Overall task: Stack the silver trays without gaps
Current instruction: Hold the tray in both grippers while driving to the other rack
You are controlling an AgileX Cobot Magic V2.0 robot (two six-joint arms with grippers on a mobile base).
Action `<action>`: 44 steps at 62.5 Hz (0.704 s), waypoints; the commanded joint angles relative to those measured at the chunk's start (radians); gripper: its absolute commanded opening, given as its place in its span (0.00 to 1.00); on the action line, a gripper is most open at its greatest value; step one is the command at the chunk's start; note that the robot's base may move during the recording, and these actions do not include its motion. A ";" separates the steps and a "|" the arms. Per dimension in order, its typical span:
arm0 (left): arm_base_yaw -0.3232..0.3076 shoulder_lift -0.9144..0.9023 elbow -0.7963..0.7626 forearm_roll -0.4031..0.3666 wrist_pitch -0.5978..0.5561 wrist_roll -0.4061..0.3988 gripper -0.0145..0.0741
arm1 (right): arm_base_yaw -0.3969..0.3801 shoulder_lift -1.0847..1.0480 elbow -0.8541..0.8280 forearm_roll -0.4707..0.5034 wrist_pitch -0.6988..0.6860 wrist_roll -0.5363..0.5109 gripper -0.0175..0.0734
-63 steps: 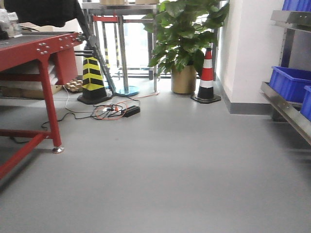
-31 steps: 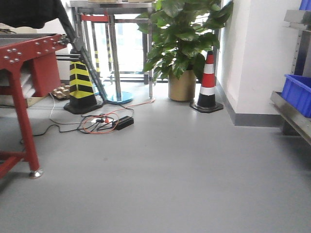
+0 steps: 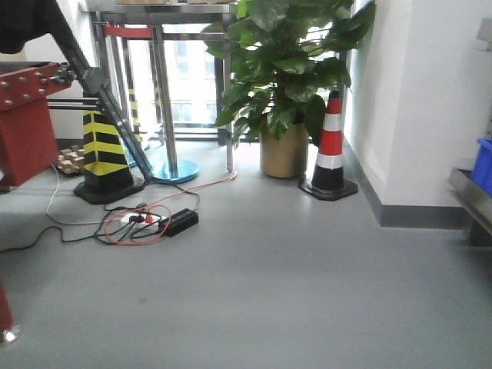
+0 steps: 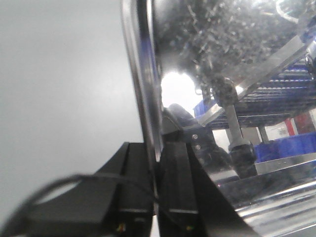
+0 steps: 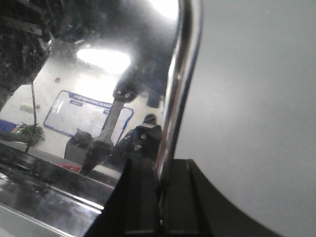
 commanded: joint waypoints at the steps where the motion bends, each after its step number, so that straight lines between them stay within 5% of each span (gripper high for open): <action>1: -0.010 -0.028 -0.024 -0.003 -0.034 0.011 0.11 | 0.000 -0.025 -0.030 0.002 -0.083 -0.010 0.25; 44: -0.010 -0.028 -0.024 -0.008 -0.035 0.011 0.11 | 0.000 -0.024 -0.030 0.002 -0.083 -0.010 0.25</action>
